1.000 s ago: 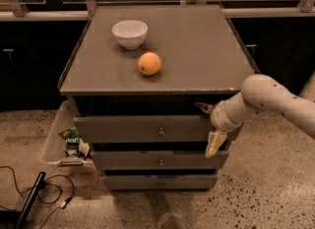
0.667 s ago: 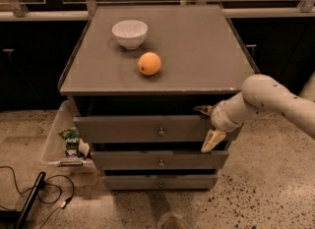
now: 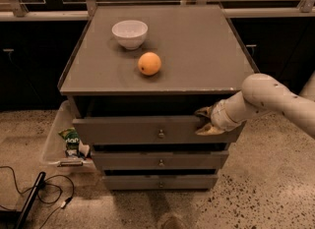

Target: Open top drawer

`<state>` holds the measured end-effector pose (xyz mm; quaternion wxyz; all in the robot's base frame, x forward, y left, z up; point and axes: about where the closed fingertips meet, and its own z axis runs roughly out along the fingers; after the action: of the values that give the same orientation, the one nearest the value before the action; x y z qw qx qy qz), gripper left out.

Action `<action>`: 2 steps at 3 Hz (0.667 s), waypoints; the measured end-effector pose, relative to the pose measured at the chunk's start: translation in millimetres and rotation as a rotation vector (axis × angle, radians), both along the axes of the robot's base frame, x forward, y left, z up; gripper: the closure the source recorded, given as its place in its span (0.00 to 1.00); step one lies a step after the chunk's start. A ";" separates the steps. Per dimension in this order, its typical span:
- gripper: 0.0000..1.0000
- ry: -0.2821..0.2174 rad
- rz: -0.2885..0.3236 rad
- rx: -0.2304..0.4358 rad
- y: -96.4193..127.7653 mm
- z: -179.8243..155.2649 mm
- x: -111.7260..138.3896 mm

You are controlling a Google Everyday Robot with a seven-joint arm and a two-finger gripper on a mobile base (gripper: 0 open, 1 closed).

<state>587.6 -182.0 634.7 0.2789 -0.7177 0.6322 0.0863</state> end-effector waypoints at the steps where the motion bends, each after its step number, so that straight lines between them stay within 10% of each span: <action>1: 0.88 0.000 0.000 0.000 0.1 -0.1 0.0; 2: 1.00 0.000 0.000 0.000 0.1 -0.1 0.0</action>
Offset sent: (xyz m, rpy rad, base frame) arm 0.0000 0.0000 0.0000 0.0000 0.0001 0.0000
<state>587.6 -182.0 634.7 0.2788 -0.7178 0.6321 0.0864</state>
